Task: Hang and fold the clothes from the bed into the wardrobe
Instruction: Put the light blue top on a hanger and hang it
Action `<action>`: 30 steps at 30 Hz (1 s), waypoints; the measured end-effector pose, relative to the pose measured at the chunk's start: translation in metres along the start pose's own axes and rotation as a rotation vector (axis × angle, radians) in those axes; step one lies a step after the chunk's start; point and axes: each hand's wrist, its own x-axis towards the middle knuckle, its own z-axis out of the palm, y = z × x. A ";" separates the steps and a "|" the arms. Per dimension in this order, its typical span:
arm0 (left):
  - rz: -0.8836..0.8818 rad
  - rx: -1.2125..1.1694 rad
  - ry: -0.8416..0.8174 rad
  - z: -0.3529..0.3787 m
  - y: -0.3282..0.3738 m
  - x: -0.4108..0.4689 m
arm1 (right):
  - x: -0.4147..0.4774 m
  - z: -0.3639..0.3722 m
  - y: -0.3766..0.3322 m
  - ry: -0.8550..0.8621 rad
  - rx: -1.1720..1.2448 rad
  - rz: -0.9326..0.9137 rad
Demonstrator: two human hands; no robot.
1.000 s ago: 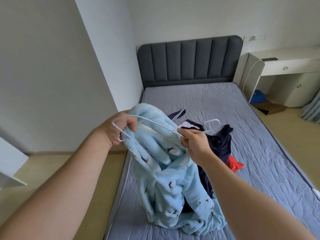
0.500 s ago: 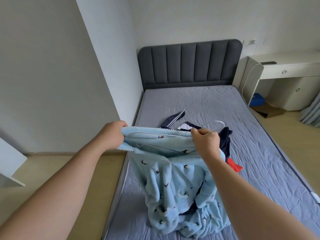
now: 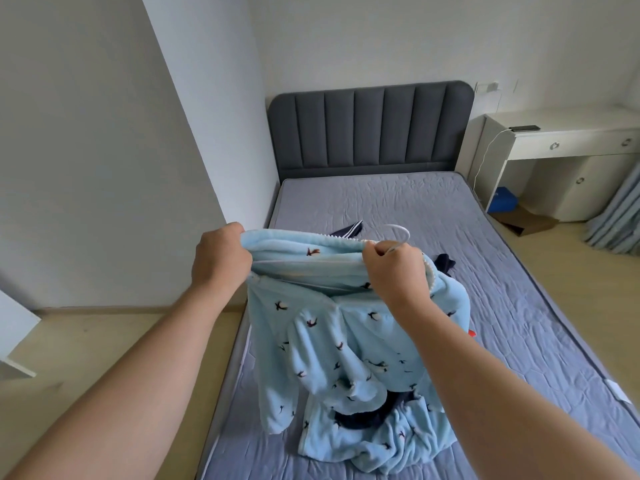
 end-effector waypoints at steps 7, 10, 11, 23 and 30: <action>0.121 -0.178 0.029 -0.009 0.032 0.002 | -0.017 0.003 0.013 -0.234 -0.210 -0.004; 0.188 -0.241 -0.175 0.007 0.057 -0.021 | -0.003 -0.004 0.001 -0.222 -0.178 -0.019; 0.202 -0.264 -0.237 0.016 0.063 -0.029 | 0.000 -0.006 -0.001 -0.242 -0.170 -0.012; 0.286 -0.644 -0.691 0.032 0.068 -0.030 | -0.007 -0.010 0.005 -0.302 -0.065 0.043; 0.324 -0.122 -0.525 0.048 0.034 -0.025 | 0.000 -0.025 0.005 -0.255 0.002 0.071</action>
